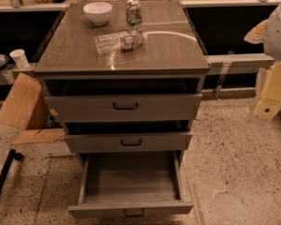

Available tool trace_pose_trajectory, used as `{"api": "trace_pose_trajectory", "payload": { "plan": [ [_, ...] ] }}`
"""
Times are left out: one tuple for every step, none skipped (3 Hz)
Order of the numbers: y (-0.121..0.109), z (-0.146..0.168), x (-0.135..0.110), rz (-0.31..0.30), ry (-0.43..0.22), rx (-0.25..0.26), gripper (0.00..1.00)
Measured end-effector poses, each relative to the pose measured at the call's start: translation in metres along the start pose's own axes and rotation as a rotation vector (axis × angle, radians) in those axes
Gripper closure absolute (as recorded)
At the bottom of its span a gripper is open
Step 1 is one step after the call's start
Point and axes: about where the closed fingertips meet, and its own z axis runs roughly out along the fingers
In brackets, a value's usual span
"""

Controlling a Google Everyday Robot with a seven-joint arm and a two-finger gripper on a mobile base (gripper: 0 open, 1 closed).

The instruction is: Place water bottle into bottom drawer

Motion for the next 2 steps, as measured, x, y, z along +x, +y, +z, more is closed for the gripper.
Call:
{"api": "trace_pose_trajectory", "payload": {
  "plan": [
    [-0.002,0.000,-0.002,-0.006,-0.005,0.005,0.00],
    [-0.029,0.011,-0.016,-0.074,-0.039,0.007,0.00]
  ]
}}
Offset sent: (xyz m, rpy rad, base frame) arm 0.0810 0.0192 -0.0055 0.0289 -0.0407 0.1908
